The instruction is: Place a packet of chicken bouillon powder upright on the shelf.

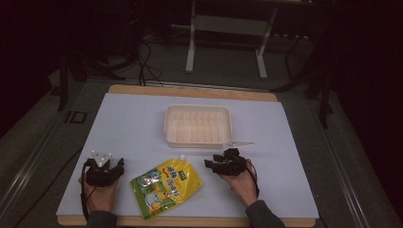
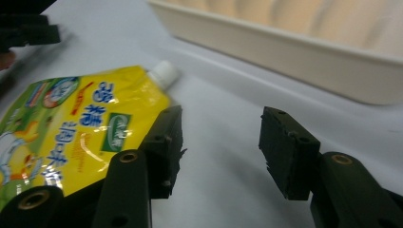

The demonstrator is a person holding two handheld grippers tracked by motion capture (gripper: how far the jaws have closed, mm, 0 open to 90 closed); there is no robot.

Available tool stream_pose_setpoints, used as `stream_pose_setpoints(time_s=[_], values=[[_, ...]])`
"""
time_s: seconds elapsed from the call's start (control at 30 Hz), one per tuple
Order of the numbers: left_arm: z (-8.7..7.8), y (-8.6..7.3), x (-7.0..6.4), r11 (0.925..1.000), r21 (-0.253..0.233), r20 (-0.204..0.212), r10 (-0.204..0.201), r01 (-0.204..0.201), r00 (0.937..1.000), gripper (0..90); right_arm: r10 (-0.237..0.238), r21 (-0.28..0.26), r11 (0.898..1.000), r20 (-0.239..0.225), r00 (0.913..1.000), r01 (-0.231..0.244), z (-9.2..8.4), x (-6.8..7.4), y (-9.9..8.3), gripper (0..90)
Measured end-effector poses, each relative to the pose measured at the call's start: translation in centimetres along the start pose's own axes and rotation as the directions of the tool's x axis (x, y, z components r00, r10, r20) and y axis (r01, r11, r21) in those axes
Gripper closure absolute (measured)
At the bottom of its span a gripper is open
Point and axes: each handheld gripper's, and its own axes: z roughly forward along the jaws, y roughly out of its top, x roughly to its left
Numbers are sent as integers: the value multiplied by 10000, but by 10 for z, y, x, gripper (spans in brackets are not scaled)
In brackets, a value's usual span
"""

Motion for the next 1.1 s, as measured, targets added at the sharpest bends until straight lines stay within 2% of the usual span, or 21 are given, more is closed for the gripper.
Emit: stream_pose_setpoints(time_s=[0.17,0.27,0.57,0.73,0.83,0.9,1.0,1.03,1.07,1.1], values=[[0,0,0,10000,6,-15,3,-3,10000,469,-103,303,9995,-492,9987,118,13,13,-1,483],[0,0,-1,10000,15,-139,8,-8,9999,467,-152,418,9990,-593,9981,177,19,19,-1,473],[0,0,-1,10000,-16,-155,21,-21,9999,467,-230,815,9962,-1048,9942,316,38,34,-1,465],[0,0,-1,10000,-42,-172,47,-48,9998,466,52,1258,9920,-1523,9883,142,48,37,-3,485],[-1,0,-1,10000,-44,-170,52,-53,9998,465,131,1480,9889,-1614,9868,111,52,38,-5,497],[0,0,-1,10000,-29,-177,67,-68,9998,464,409,1688,9856,-1896,9810,-85,53,38,-3,538],[0,0,-1,10000,-36,-179,77,-78,9998,464,359,1909,9816,-1861,9819,3,55,39,-1,600],[0,0,-1,10000,-13,-170,83,-83,9998,464,630,2041,9786,-1807,9815,-252,56,40,1,624],[0,0,-1,10000,-20,-169,85,-85,9998,464,1172,2314,9701,-1816,9764,-734,58,40,2,666],[0,0,-2,10000,-33,-166,83,-83,9998,464,1307,2436,9661,-1776,9754,-852,59,40,3,724]])
